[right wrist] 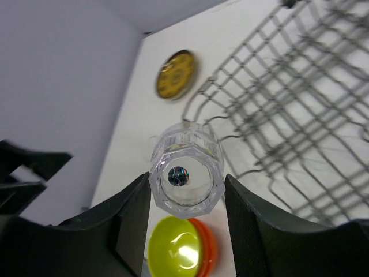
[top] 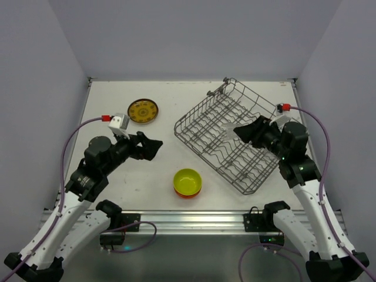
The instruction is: Unload the mixed dishes from the dish rack
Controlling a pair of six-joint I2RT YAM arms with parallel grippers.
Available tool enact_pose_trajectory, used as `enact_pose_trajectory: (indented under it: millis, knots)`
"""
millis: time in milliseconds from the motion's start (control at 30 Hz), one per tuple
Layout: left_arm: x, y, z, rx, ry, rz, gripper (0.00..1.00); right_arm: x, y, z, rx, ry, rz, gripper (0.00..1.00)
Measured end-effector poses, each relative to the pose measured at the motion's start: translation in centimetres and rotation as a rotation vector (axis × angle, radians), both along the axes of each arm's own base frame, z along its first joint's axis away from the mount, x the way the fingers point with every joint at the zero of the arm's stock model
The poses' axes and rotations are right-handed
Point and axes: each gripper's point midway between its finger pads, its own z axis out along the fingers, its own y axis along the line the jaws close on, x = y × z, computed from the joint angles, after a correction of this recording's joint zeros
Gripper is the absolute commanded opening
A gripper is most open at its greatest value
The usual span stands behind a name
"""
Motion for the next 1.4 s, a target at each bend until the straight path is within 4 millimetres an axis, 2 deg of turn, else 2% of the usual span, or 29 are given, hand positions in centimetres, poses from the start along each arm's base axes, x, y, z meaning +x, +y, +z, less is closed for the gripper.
enact_pose_trajectory:
  millis: [100, 200, 300, 367, 467, 567, 600, 667, 700, 733, 867, 967, 1033, 1100, 1200, 1400]
  knots:
    - [-1.0, -4.2, 2.0, -0.192, -0.045, -0.197, 1.00, -0.9, 3.5, 2.1, 0.154, -0.108, 0.195, 0.27]
    - [-2.4, -7.6, 3.0, -0.376, -0.043, -0.378, 1.00, -2.2, 6.0, 4.0, 0.271, -0.190, 0.359, 0.28]
    - [-3.6, -10.0, 3.5, -0.469, -0.015, -0.505, 1.00, -3.5, 7.9, 6.4, 0.340, -0.270, 0.493, 0.28]
    - [-4.4, -11.3, 4.5, -0.514, -0.026, -0.581, 1.00, -4.6, 9.0, 7.9, 0.374, -0.324, 0.584, 0.28]
    - [-5.3, -12.7, 5.7, -0.564, -0.043, -0.665, 0.97, -6.2, 10.7, 9.1, 0.406, -0.376, 0.695, 0.28]
    - [-5.7, -13.4, 6.5, -0.598, -0.066, -0.707, 0.89, -7.2, 12.2, 9.0, 0.419, -0.381, 0.776, 0.28]
    - [-5.8, -13.6, 6.8, -0.607, -0.074, -0.717, 0.81, -7.3, 12.5, 8.9, 0.420, -0.380, 0.790, 0.28]
    - [-6.1, -13.7, 7.5, -0.618, -0.094, -0.728, 0.75, -7.5, 12.8, 9.0, 0.424, -0.384, 0.805, 0.28]
    - [-6.1, -13.7, 7.6, -0.621, -0.101, -0.727, 0.67, -7.6, 12.8, 9.3, 0.427, -0.406, 0.809, 0.28]
    - [-6.1, -13.8, 7.7, -0.623, -0.103, -0.724, 0.63, -7.7, 12.8, 9.5, 0.428, -0.417, 0.812, 0.28]
    - [-6.0, -13.8, 8.1, -0.631, -0.122, -0.720, 0.48, -7.9, 12.7, 10.2, 0.426, -0.461, 0.816, 0.28]
    - [-6.0, -13.8, 8.2, -0.632, -0.125, -0.721, 0.48, -7.9, 12.7, 10.3, 0.421, -0.470, 0.815, 0.28]
    - [-6.0, -13.8, 8.1, -0.632, -0.124, -0.719, 0.57, -7.7, 12.6, 10.2, 0.417, -0.475, 0.807, 0.28]
    - [-5.9, -13.8, 8.0, -0.628, -0.122, -0.716, 0.62, -7.6, 12.6, 10.2, 0.408, -0.482, 0.798, 0.28]
    - [-5.7, -13.9, 8.1, -0.618, -0.126, -0.713, 0.62, -7.6, 12.4, 10.3, 0.386, -0.509, 0.780, 0.28]
    - [-6.3, -14.0, 9.6, -0.628, -0.161, -0.735, 0.62, -7.0, 12.1, 9.5, 0.335, -0.509, 0.742, 0.27]
